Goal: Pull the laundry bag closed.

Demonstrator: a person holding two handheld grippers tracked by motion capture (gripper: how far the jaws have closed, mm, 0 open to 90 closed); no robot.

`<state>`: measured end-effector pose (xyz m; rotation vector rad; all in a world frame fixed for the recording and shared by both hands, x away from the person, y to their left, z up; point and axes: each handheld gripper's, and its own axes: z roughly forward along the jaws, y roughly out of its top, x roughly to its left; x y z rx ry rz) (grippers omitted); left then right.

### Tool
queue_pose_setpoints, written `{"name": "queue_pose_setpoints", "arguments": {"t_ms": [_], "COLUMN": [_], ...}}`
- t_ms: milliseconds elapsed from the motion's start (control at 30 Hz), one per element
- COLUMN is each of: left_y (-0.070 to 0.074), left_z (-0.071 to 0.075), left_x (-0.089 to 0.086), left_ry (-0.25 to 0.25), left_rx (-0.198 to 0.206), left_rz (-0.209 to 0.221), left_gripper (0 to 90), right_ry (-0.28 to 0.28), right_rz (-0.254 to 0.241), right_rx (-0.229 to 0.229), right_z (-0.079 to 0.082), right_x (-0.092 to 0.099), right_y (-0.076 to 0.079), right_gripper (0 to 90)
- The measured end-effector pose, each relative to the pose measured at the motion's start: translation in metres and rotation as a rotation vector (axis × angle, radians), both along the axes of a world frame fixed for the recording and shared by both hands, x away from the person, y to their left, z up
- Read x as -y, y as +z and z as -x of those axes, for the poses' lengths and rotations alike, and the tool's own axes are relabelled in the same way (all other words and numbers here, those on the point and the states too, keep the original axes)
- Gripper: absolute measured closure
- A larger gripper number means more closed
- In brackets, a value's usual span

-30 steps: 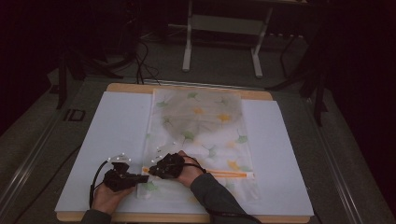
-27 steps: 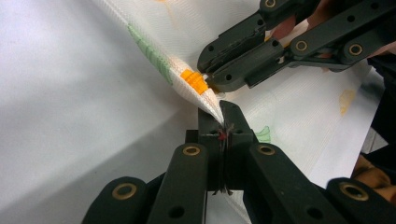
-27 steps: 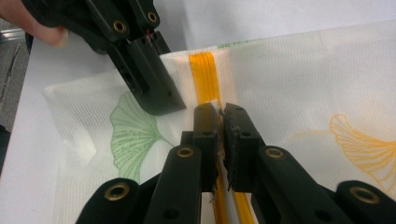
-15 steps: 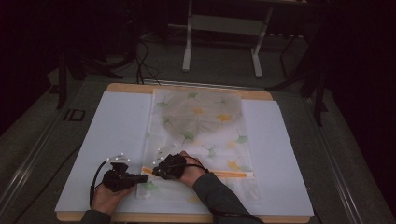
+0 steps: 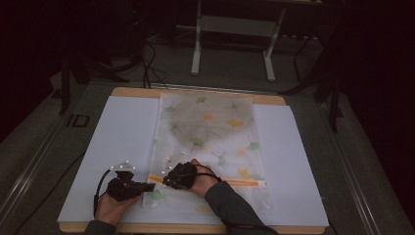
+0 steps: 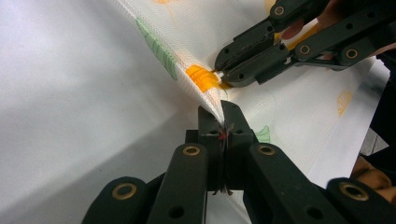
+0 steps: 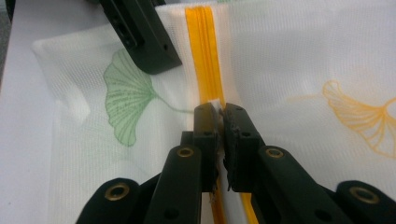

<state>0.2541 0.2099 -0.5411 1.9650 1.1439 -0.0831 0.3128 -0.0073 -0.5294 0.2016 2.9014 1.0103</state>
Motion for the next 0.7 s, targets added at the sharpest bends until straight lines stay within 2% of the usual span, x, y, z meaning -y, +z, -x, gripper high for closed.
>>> {"name": "queue_pose_setpoints", "arguments": {"t_ms": [300,700], "left_y": [0.000,0.001], "left_z": [0.000,0.001], "left_x": [0.000,0.000], "left_ry": [0.000,0.002], "left_rx": [0.006,0.009], "left_rz": [0.000,0.001], "left_gripper": [88.6,88.6], "right_ry": [-0.012,-0.021], "right_rz": [0.029,0.045], "right_rx": [0.000,0.003], "right_z": [0.002,0.003], "right_x": [0.005,0.013], "right_y": [0.002,0.003], "right_gripper": [84.6,84.6]}}
